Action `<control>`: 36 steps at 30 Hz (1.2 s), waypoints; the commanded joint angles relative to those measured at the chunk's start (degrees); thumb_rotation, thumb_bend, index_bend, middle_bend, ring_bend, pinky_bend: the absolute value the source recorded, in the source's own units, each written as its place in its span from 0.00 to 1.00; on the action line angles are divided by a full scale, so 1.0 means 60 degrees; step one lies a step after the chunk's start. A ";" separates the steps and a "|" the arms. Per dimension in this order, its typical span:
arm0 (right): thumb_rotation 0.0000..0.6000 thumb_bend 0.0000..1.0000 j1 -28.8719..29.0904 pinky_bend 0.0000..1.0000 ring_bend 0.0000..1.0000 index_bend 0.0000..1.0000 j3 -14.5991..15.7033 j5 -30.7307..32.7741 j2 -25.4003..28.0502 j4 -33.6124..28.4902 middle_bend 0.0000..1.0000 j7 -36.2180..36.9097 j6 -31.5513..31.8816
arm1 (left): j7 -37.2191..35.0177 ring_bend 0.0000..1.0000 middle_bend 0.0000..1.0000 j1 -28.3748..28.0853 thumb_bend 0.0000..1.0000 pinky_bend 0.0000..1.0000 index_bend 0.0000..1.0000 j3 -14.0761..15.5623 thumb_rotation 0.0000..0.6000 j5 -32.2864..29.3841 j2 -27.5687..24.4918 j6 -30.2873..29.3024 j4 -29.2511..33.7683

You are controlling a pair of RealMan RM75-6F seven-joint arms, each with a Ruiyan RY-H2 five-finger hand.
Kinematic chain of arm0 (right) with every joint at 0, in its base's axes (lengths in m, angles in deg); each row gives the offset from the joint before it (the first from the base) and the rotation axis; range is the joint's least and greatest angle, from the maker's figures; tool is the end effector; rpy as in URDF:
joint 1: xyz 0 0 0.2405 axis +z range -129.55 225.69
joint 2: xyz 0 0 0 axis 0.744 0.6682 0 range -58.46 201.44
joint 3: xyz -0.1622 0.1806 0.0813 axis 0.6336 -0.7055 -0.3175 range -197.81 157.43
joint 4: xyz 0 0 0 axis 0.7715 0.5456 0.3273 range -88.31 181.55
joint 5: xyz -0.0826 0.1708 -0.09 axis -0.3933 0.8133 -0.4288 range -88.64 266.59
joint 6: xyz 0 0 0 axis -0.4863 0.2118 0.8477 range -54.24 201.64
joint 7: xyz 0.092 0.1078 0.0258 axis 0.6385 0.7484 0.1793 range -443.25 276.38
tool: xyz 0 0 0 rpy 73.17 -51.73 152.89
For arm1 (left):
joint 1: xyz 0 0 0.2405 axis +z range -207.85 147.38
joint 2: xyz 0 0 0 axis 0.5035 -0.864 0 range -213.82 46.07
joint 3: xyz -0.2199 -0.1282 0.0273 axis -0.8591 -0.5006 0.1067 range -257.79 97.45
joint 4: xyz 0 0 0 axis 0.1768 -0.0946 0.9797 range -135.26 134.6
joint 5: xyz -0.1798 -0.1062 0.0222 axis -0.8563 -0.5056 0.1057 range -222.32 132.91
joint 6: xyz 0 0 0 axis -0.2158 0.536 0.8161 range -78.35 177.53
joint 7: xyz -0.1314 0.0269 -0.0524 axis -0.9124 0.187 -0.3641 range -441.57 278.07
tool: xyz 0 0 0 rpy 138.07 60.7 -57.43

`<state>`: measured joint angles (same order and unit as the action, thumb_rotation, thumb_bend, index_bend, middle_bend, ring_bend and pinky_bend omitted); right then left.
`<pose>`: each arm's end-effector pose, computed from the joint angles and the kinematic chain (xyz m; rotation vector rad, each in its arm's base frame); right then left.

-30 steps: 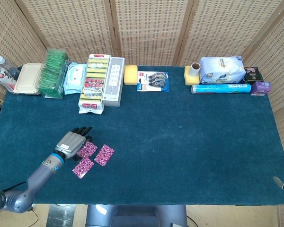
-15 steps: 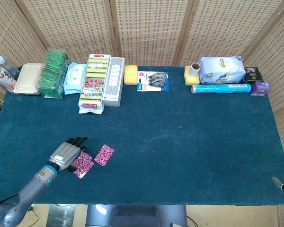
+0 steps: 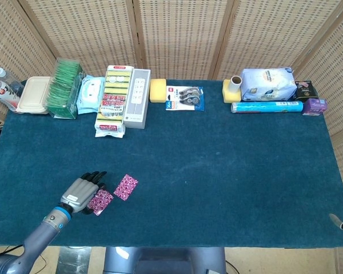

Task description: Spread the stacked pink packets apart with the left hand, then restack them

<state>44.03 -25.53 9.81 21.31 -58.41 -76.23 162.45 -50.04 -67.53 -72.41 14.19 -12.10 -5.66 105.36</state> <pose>-0.3121 -0.1390 0.2331 1.1126 -1.0108 0.8871 -0.2185 0.2420 0.0210 -2.0743 -0.9946 -0.4555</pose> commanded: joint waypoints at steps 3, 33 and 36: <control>1.00 0.00 -0.0005 0.00 0.00 0.08 0.0010 -0.0001 0.0016 0.0009 0.00 0.0024 -0.0010 | 0.0027 0.00 0.00 0.0005 0.18 0.11 0.30 -0.0027 1.00 -0.0199 0.0055 0.0098 -0.0015; 1.00 0.01 -0.0010 0.00 0.00 0.08 -0.0025 0.0037 0.0017 -0.0013 0.00 -0.0025 0.0043 | 0.0324 0.00 0.00 -0.0222 0.14 0.11 0.18 -0.0130 1.00 -0.0918 0.0009 0.0327 0.0046; 1.00 0.00 -0.0017 0.00 0.00 0.08 -0.0012 0.0034 0.0019 -0.0011 0.00 -0.0015 0.0035 | 0.0329 0.00 0.00 -0.0241 0.14 0.11 0.17 -0.0133 1.00 -0.0944 -0.0028 0.0326 0.0107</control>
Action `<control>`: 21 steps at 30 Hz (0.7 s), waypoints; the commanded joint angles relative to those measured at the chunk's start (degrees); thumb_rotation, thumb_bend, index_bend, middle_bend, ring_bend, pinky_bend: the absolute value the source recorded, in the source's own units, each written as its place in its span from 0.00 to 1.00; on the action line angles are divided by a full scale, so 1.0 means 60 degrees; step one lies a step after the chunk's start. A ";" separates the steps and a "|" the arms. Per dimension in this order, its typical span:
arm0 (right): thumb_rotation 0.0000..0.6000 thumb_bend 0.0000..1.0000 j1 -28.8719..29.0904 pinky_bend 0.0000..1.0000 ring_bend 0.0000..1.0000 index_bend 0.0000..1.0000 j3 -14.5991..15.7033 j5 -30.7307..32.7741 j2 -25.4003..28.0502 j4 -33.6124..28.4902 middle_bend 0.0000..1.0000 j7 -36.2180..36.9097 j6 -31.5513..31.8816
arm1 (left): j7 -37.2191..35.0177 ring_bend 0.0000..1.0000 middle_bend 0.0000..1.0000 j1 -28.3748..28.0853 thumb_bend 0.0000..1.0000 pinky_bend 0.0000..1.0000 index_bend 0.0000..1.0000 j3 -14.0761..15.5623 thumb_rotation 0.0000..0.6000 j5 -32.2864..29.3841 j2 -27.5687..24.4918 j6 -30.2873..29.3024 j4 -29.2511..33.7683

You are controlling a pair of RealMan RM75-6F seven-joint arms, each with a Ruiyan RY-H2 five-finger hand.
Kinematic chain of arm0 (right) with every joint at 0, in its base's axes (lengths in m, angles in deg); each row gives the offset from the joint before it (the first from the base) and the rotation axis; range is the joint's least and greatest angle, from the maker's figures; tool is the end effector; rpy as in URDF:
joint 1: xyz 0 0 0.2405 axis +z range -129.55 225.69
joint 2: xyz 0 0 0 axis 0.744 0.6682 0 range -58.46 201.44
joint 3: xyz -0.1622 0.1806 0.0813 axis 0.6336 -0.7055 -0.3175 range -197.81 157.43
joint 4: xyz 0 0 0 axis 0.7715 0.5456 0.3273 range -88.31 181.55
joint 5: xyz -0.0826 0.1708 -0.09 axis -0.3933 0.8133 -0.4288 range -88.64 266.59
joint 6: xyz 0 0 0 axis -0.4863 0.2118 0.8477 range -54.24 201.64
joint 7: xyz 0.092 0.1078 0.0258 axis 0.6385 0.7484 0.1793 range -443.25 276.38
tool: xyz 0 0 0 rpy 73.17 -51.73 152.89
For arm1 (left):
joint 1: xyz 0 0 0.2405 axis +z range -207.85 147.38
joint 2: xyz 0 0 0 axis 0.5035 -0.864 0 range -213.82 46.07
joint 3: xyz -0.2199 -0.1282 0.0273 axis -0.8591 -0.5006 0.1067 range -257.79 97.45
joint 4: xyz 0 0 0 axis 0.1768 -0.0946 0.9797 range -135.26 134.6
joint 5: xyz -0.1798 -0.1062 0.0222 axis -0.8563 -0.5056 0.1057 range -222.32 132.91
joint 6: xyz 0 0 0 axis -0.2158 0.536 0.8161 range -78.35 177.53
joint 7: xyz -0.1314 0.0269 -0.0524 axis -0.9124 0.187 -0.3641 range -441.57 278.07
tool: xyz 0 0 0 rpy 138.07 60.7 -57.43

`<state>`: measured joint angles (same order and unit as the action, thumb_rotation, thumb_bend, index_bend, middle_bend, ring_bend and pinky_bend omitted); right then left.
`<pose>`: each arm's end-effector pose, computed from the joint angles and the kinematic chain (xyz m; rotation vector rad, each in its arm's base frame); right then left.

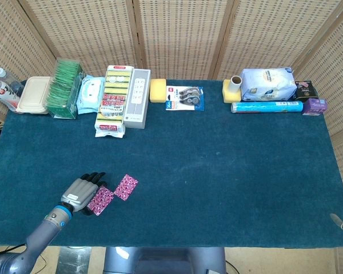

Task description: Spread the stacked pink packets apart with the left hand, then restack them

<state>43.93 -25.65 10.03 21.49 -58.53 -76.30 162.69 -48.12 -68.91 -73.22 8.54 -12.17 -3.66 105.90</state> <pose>-0.3120 -0.1387 0.2349 1.1068 -1.0058 0.8861 -0.2197 0.2463 0.0188 -2.0612 -1.0434 -0.3995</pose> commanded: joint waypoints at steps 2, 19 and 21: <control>1.00 0.01 0.0000 0.00 0.00 0.08 0.0009 -0.0007 -0.0028 0.0026 0.00 -0.0008 -0.0002 | 0.0042 0.00 0.00 -0.0017 0.14 0.11 0.17 0.0019 1.00 0.0021 -0.0026 -0.0021 0.0031; 1.00 0.00 0.0018 0.00 0.00 0.08 0.0025 -0.0044 -0.0022 -0.0004 0.00 -0.0059 -0.0026 | -0.0918 0.00 0.00 -0.0152 0.14 0.11 0.17 -0.0677 1.00 0.1137 0.0466 0.0018 -0.0491; 1.00 0.00 0.0008 0.00 0.00 0.08 0.0029 -0.0037 -0.0022 0.0001 0.00 -0.0045 -0.0019 | -0.0790 0.00 0.00 -0.0285 0.14 0.11 0.17 -0.0815 1.00 0.0904 0.0700 0.0103 -0.0609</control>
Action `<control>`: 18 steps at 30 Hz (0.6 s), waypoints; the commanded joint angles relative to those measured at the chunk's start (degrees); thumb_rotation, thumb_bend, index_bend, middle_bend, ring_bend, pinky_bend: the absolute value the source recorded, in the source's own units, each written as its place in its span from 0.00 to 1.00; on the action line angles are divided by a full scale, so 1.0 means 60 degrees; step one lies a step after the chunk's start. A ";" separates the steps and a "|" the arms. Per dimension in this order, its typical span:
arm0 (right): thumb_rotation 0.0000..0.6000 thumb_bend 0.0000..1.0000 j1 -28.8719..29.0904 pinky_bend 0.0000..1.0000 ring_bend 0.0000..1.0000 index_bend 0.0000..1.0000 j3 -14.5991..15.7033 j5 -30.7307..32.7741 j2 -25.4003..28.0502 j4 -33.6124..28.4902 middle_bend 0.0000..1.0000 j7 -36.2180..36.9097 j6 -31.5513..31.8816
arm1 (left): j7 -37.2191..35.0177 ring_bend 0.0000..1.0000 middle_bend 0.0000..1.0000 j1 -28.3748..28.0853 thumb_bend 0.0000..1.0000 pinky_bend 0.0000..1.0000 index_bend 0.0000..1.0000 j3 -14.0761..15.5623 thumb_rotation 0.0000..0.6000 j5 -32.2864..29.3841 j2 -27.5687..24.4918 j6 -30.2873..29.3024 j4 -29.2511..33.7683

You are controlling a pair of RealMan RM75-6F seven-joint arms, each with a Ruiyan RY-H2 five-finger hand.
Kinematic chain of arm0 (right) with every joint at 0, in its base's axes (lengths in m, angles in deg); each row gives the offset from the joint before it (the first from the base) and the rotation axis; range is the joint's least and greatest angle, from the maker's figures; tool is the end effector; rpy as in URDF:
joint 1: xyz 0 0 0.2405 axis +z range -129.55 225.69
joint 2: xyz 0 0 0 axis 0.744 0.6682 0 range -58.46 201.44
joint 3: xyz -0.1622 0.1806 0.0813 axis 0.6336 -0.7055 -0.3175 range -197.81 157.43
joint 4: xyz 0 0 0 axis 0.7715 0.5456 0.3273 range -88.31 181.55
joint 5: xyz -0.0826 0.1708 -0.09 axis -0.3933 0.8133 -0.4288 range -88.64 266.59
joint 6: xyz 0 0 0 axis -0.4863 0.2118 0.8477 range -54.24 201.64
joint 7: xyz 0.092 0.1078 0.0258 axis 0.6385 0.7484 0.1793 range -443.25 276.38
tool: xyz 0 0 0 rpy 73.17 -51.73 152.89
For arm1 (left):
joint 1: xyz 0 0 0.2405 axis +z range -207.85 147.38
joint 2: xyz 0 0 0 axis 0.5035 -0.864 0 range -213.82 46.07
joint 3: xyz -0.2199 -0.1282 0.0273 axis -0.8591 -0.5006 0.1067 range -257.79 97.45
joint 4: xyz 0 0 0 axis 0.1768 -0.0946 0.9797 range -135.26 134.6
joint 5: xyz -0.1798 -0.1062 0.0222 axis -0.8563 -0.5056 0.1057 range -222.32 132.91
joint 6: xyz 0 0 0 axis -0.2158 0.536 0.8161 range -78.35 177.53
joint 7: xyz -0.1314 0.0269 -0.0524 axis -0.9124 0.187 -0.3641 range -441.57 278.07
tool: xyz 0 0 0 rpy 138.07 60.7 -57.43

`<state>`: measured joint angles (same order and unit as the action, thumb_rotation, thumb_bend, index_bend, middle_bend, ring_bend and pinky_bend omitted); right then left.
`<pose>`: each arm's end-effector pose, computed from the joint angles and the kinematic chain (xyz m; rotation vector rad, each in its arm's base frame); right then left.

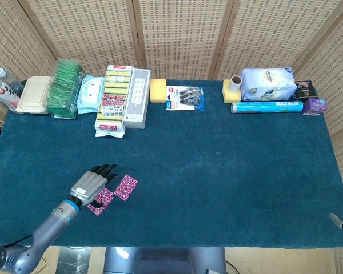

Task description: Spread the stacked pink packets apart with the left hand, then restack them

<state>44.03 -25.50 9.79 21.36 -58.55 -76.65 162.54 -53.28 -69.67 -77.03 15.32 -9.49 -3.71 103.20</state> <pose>-0.3116 -0.1389 0.2332 1.1150 -1.0064 0.8830 -0.1913 0.2652 0.0108 -2.0798 -0.9962 -0.5884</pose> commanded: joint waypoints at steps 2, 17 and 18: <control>1.00 0.00 -0.0012 0.00 0.00 0.08 -0.0011 0.0029 0.0002 0.0024 0.00 0.0047 0.0014 | 0.0425 0.00 0.00 -0.0315 0.14 0.11 0.17 -0.0283 1.00 -0.0620 0.0543 0.0117 -0.0248; 1.00 0.01 -0.0010 0.00 0.00 0.08 -0.0030 0.0046 0.0061 0.0086 0.00 0.0265 -0.0023 | 0.2026 0.00 0.00 -0.1068 0.14 0.11 0.16 -0.0537 1.00 -0.2724 0.1406 -0.0304 -0.0318; 1.00 0.00 -0.0007 0.00 0.00 0.08 -0.0033 0.0056 0.0061 0.0087 0.00 0.0259 -0.0027 | 0.2064 0.00 0.00 -0.1104 0.14 0.11 0.16 -0.0539 1.00 -0.2811 0.1409 -0.0308 -0.0310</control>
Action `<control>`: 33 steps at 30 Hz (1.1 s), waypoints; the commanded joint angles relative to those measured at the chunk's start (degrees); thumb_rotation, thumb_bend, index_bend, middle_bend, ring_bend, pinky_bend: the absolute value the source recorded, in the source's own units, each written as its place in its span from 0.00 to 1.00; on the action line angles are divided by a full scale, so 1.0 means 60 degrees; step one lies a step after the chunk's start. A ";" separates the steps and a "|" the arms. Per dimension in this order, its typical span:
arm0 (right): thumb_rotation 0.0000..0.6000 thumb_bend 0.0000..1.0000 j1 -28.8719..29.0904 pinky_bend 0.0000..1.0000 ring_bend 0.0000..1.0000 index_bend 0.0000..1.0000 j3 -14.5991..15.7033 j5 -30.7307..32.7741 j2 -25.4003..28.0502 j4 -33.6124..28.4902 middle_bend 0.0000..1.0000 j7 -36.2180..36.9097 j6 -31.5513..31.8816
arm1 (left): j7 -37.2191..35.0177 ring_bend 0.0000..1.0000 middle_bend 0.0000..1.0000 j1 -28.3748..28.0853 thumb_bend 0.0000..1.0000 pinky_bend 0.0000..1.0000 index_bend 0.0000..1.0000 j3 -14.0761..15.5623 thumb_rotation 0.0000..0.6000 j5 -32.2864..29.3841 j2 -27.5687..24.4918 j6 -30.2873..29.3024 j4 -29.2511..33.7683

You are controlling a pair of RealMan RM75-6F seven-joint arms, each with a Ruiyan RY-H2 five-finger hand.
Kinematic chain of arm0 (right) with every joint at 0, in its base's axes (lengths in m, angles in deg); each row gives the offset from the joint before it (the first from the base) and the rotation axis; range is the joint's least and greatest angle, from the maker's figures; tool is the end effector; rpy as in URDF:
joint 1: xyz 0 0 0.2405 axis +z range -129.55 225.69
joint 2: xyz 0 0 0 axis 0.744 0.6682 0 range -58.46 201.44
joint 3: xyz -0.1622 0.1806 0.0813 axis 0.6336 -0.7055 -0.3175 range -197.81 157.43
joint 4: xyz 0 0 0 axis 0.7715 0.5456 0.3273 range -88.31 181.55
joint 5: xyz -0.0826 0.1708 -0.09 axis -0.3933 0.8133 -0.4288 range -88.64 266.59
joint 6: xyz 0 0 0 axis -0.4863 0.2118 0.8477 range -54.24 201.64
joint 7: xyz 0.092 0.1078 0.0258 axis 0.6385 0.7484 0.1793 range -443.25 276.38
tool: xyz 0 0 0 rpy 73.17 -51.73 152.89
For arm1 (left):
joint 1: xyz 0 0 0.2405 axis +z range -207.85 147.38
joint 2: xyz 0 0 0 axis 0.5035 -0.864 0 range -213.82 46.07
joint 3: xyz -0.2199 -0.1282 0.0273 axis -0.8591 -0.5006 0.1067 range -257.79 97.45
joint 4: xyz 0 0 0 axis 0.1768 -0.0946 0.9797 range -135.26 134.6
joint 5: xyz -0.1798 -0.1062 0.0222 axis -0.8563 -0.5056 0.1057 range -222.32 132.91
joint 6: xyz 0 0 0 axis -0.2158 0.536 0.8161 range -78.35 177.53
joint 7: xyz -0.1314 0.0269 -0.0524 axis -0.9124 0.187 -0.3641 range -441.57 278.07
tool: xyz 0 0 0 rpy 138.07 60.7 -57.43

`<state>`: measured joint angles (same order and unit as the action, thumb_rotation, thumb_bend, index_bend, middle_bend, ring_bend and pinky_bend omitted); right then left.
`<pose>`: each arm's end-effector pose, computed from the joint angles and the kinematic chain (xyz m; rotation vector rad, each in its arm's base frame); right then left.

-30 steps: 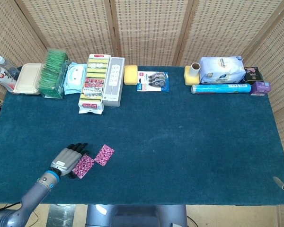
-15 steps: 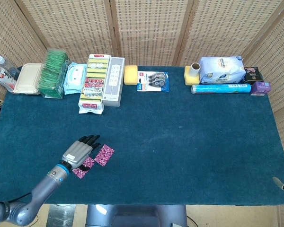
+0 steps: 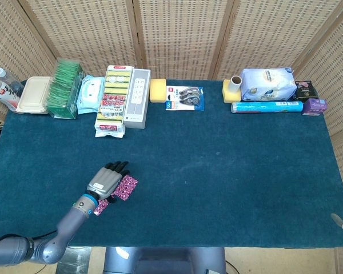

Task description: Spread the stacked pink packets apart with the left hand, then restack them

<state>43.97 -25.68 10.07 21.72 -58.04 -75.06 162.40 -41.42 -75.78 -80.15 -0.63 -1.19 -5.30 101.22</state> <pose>-0.3139 -0.1390 0.2365 1.1039 -1.0135 0.8928 -0.1634 0.2833 -0.0252 -2.0604 -0.9948 -0.5162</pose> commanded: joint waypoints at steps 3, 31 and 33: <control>1.00 0.00 0.0009 0.00 0.00 0.08 -0.0006 0.0023 -0.0003 -0.0005 0.00 -0.0017 -0.0017 | 0.0152 0.00 0.00 -0.0171 0.14 0.11 0.16 -0.0020 1.00 -0.0360 0.0043 -0.0045 0.0030; 1.00 0.00 -0.0009 0.00 0.00 0.08 -0.0007 0.0019 0.0034 0.0018 0.00 0.0103 -0.0009 | 0.0561 0.00 0.00 -0.0581 0.14 0.11 0.13 0.0259 1.00 -0.0923 0.0528 -0.0327 -0.0243; 1.00 0.00 -0.0003 0.00 0.00 0.08 -0.0016 0.0024 0.0036 0.0015 0.00 0.0094 -0.0008 | 0.0587 0.00 0.00 -0.0602 0.14 0.11 0.13 0.0265 1.00 -0.0933 0.0557 -0.0344 -0.0259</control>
<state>43.94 -25.76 10.21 21.93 -57.95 -74.48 162.35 -37.91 -79.38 -78.57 -6.21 2.14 -7.35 99.68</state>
